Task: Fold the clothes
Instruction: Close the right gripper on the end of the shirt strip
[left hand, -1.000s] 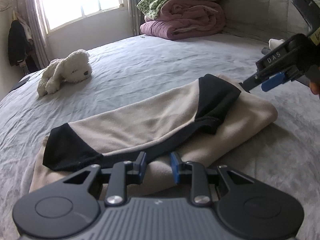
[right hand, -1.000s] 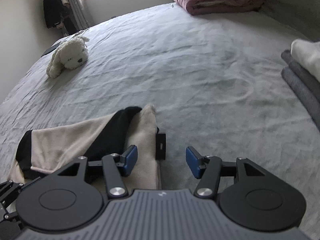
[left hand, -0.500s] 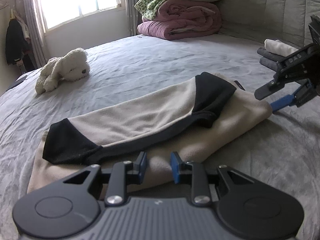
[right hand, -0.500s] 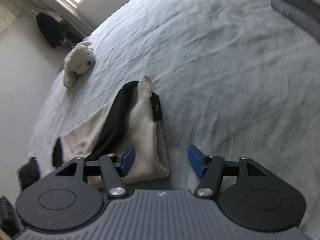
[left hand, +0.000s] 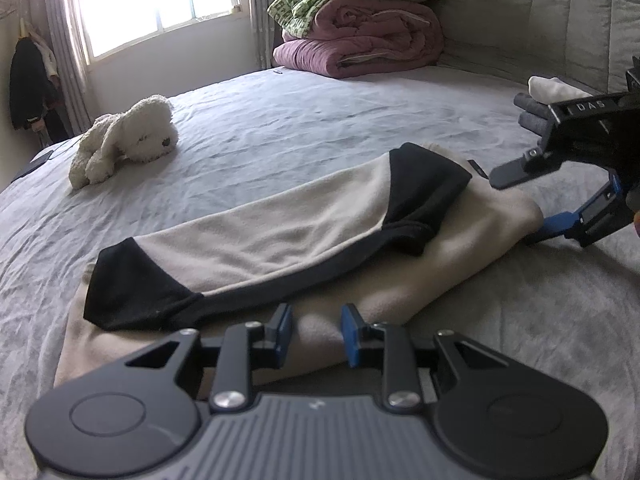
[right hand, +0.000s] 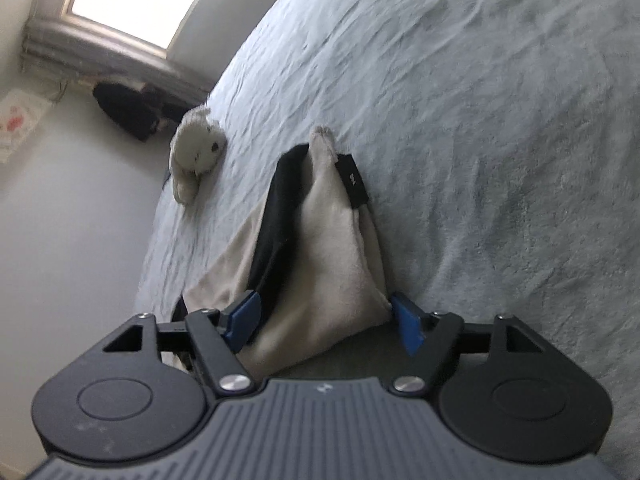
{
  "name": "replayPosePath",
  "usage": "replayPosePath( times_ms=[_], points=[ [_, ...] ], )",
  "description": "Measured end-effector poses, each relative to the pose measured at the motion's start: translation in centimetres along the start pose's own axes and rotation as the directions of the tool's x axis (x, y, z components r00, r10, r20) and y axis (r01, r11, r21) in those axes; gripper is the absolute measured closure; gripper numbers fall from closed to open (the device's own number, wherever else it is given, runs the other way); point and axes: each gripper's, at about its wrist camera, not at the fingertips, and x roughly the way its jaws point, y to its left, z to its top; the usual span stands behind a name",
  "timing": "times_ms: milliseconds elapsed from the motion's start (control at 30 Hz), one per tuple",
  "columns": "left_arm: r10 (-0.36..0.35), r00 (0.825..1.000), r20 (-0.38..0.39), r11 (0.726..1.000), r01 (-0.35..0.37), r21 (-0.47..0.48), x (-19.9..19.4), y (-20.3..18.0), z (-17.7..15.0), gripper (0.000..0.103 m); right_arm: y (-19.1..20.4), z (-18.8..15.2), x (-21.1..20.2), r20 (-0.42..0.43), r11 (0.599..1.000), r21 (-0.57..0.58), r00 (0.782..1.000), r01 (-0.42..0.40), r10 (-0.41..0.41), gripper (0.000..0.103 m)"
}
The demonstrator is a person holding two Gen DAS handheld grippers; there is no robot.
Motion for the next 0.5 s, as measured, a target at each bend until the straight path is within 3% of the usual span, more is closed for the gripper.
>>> replayPosePath(
  times_ms=[300,500],
  points=[
    [-0.003,1.0,-0.001,1.0,0.003,0.004,0.0,0.0,0.0,0.076,-0.3,0.3,-0.4,0.062,0.997,0.043,0.996,-0.061,0.058,0.029],
    [-0.001,1.0,-0.001,1.0,0.001,0.006,0.0,-0.1,0.0,0.076,-0.2,1.1,0.0,0.064,0.998,0.032,0.997,-0.05,0.048,0.029]
  ],
)
